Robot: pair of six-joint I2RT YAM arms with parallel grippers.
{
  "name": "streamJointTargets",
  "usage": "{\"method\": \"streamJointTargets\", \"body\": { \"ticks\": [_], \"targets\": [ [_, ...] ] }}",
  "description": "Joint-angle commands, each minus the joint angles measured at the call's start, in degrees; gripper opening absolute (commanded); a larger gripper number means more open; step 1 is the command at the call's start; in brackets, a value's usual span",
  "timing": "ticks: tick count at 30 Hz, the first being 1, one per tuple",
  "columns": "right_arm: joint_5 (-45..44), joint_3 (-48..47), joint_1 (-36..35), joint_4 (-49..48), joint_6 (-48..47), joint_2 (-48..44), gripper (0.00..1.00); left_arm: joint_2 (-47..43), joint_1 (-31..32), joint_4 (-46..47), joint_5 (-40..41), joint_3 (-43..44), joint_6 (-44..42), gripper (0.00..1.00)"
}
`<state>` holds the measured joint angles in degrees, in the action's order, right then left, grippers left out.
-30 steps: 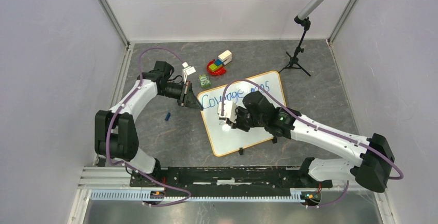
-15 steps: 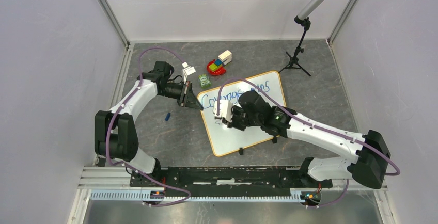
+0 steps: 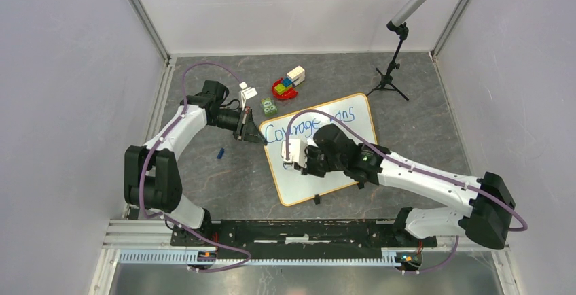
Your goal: Write a sentence on the whiteboard
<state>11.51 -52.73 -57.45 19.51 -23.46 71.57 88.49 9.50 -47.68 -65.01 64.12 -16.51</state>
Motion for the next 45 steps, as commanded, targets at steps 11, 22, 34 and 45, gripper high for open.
{"method": "streamJointTargets", "body": {
  "ticks": [11, 22, 34, 45],
  "targets": [
    [-3.7, -1.0, 0.8, 0.9, -0.1, -2.9, 0.00, -1.4, 0.3, 2.9, 0.5, 0.2, 1.1, 0.02],
    [-4.0, -3.1, 1.5, 0.1, 0.8, -1.2, 0.00, -1.3, 0.3, 2.9, 0.6, 0.2, 1.0, 0.02],
    [-0.1, 1.0, 1.5, 2.3, -0.5, -2.2, 0.00, -0.9, 0.3, 3.0, 0.6, 0.5, 1.2, 0.02],
    [3.7, -4.2, 1.7, 6.3, -1.6, -4.0, 0.00, -0.9, 0.3, 2.9, 0.4, 0.3, 1.1, 0.02]
  ]
}}
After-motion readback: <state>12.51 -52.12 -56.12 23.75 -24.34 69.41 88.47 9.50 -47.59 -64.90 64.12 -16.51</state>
